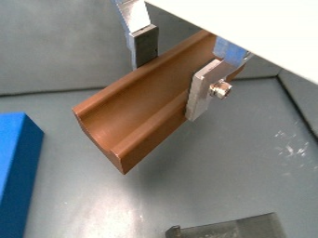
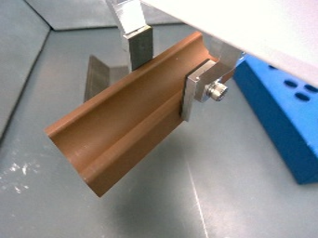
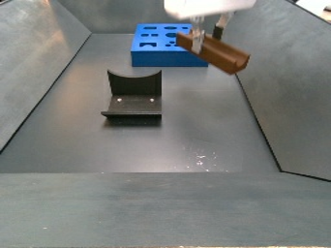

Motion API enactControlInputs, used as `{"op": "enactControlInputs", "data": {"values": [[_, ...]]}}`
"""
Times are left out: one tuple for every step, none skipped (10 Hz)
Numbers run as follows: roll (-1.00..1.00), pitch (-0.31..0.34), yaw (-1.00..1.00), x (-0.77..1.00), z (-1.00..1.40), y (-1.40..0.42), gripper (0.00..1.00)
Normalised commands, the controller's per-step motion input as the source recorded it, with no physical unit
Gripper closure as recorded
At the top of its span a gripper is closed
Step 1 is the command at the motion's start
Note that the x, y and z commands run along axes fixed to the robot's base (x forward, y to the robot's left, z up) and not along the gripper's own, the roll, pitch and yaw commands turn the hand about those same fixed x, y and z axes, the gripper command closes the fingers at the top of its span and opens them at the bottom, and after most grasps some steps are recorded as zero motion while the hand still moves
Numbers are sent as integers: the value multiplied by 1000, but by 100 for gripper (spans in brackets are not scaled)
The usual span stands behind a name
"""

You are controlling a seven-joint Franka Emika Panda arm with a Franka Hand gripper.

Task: Pick up the arch object. Move up. Place the arch object on the fixture. Regrasp the arch object. Move to above the board. Insert the arch object.
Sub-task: Place the arch object on the fixture.

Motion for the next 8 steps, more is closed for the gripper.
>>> {"op": "enactControlInputs", "data": {"values": [[60,48,-14,-18,746,17,100],[65,55,-11,-12,588,17,100],[73,67,-8,-3,376,19,100],[76,77,-4,3,216,18,100],[-33,-39,-1000,1000,-304,-161,100],[-35,-39,-1000,1000,-339,-160,100],[-45,-45,-1000,1000,-296,-121,100],[-54,-42,-1000,1000,-242,-100,100]]}}
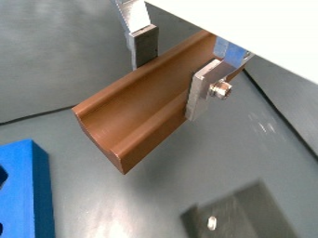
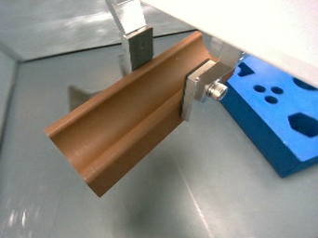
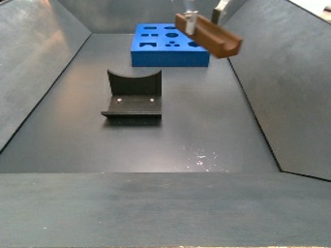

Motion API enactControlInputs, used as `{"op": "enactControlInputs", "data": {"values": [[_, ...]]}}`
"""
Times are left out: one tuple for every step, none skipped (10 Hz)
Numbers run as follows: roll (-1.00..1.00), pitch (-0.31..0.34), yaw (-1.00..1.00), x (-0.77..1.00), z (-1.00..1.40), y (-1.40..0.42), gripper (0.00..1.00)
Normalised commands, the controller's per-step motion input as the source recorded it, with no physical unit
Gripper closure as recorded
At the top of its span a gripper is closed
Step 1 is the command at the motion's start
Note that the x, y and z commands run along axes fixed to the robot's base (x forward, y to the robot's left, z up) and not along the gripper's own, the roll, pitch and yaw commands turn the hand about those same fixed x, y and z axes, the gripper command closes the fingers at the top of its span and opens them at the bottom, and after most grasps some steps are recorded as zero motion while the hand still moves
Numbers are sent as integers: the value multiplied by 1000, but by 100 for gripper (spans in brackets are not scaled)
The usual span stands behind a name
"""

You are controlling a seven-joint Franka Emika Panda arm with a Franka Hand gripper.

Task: Pick up the arch object. Move up. Place the arch object on the fixture. Regrasp the arch object. Move to above the board. Insert the arch object.
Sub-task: Place the arch object on the fixture.

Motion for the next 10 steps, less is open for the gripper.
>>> {"op": "enactControlInputs", "data": {"values": [[-69,-37,-1000,1000,-204,-86,100],[-85,-40,-1000,1000,-193,-69,100],[-98,-45,-1000,1000,-182,-60,100],[-126,-52,-953,1000,-156,-45,100],[-120,-44,-724,1000,-141,-34,100],[-111,-35,-419,1000,-121,-14,100],[-109,-27,-270,905,-96,-10,100],[-114,-13,-158,752,-66,1,100],[-116,-2,-124,672,-58,5,100],[-122,19,-86,520,-41,8,100]]}}
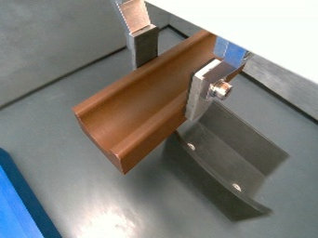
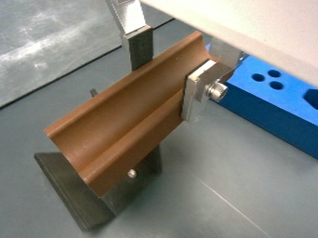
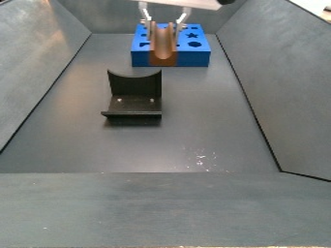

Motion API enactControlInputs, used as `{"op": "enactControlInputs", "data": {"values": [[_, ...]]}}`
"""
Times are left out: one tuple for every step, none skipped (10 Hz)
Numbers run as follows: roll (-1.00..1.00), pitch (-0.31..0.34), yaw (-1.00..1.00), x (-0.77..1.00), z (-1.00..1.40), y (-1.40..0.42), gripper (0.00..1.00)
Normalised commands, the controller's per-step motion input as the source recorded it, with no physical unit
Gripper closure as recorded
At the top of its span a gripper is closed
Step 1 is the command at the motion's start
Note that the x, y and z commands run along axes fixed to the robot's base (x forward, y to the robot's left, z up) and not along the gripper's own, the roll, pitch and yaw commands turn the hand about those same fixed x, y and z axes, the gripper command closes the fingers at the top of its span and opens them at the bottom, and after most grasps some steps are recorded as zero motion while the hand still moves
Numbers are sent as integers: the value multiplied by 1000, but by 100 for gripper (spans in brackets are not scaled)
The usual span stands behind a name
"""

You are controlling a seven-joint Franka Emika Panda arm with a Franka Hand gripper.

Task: Pick up the arch object. Move up. Place the arch object on the fixture. Regrasp the arch object. Move to above the board. Insert the arch object.
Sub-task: Place the arch object on the fixture.

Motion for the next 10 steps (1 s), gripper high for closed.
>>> {"op": "enactControlInputs", "data": {"values": [[-127,42,-69,373,-30,10,100],[-1000,79,-32,864,617,674,100],[-1000,96,-38,710,579,638,100],[-1000,109,-44,572,407,512,100],[-1000,113,-47,482,273,405,100],[-1000,113,-59,334,48,133,100],[-1000,119,-63,294,4,64,100],[-1000,129,-76,218,-12,52,100],[-1000,140,-88,155,-5,58,100],[-1000,142,-107,88,-8,53,100]]}}
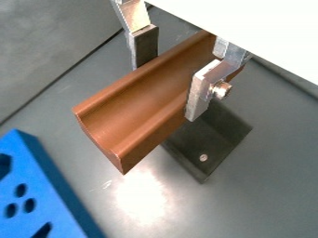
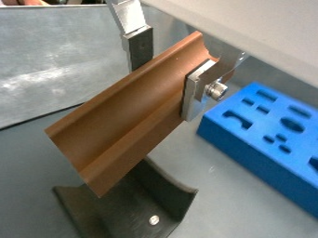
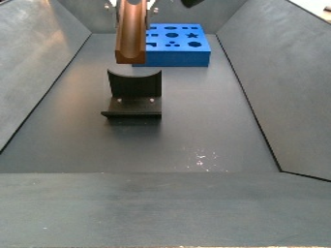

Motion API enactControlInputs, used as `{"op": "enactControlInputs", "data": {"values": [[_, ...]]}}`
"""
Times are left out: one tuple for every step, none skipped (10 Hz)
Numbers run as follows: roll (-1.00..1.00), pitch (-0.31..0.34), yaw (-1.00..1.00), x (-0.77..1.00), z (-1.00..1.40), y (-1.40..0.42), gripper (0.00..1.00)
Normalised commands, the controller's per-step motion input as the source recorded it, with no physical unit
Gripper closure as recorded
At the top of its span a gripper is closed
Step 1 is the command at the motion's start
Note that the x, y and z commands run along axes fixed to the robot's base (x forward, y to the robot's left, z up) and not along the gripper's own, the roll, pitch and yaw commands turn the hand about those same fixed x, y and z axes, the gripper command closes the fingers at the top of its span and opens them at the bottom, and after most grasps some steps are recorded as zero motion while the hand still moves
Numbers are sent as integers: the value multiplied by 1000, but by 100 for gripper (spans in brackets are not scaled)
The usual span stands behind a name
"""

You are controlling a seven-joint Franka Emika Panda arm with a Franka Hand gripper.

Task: Pick up the arch object. Move up. Place the arch object on the fixture. Regrasp the arch object. Move to above the board. Insert the arch object.
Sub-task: Place the arch object on the fixture.

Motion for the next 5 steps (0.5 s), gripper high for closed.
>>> {"op": "enactControlInputs", "data": {"values": [[-1000,137,-117,73,-12,48,100],[-1000,133,-155,78,-15,44,100],[-919,127,-158,84,-20,47,100],[-708,99,-151,94,-22,51,100],[-547,77,-145,91,-18,50,100]]}}
